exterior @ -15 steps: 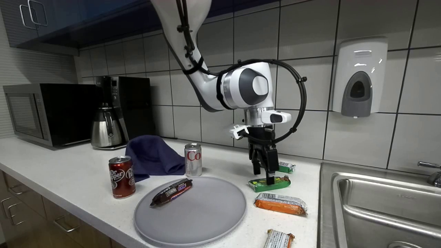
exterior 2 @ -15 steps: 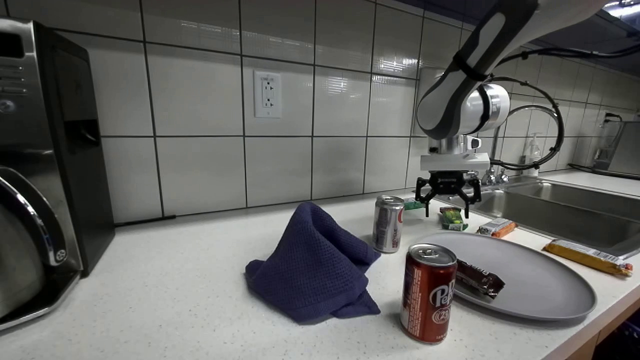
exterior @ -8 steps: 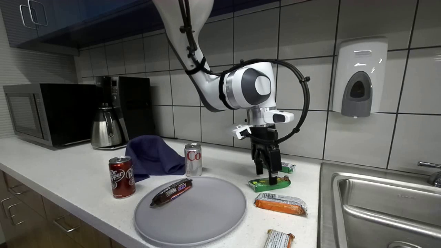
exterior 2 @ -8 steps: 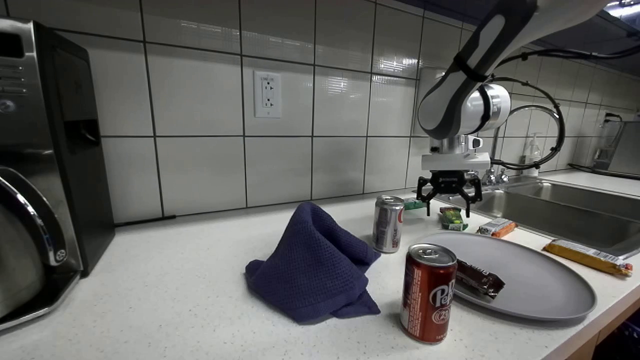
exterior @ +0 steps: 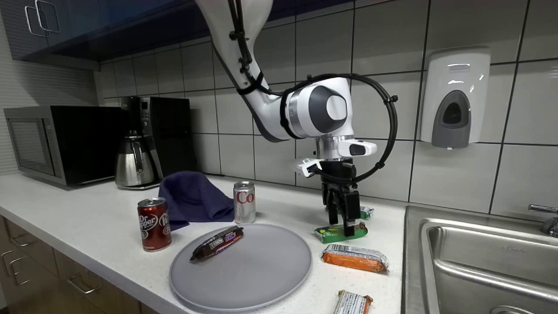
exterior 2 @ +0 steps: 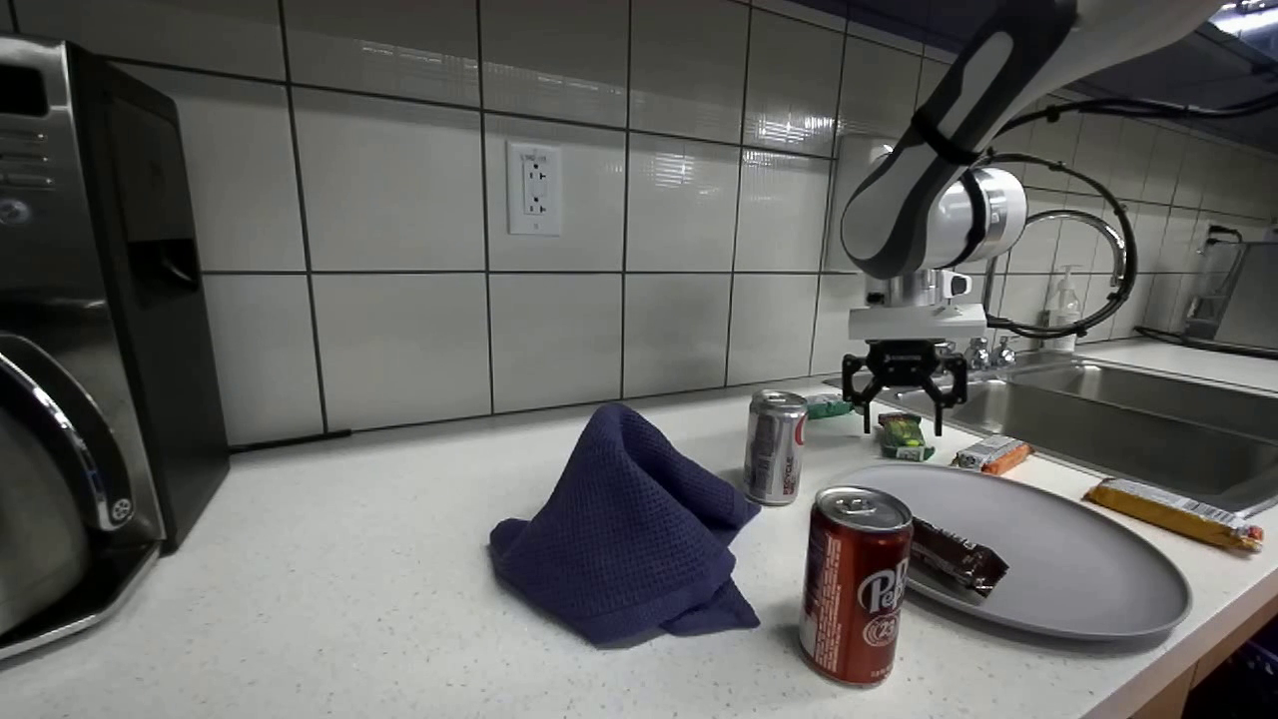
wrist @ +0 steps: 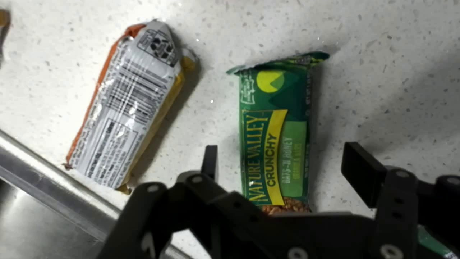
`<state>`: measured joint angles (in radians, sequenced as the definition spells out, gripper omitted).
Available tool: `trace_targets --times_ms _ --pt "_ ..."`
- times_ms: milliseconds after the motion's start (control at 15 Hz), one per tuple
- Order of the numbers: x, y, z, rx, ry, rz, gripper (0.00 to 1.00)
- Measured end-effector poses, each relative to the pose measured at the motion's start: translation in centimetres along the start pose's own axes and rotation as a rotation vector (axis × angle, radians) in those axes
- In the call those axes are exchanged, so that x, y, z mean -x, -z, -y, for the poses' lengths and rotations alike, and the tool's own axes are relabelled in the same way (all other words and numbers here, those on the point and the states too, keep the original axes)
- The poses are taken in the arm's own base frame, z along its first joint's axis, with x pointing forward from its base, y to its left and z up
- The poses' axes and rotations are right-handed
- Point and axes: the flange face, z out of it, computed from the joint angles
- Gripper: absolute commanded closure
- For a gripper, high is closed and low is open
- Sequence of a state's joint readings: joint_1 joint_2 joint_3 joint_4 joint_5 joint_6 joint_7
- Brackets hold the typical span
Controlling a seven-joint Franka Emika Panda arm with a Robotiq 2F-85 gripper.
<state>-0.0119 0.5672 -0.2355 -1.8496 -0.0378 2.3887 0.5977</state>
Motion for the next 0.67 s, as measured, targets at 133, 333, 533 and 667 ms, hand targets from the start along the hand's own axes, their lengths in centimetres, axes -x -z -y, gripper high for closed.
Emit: trace_targets --times_ms 133,333,533,667 --pt "-0.06 0.0 -0.09 0.001 -0.001 0.0 0.59" --pt "-0.14 -0.01 -0.22 0.002 -0.004 -0.001 0.82" --pt "-0.29 0.02 -0.45 0.004 -0.008 -0.003 0.84" --pt "-0.44 0.11 -0.66 0.004 -0.011 -0.005 0.84"
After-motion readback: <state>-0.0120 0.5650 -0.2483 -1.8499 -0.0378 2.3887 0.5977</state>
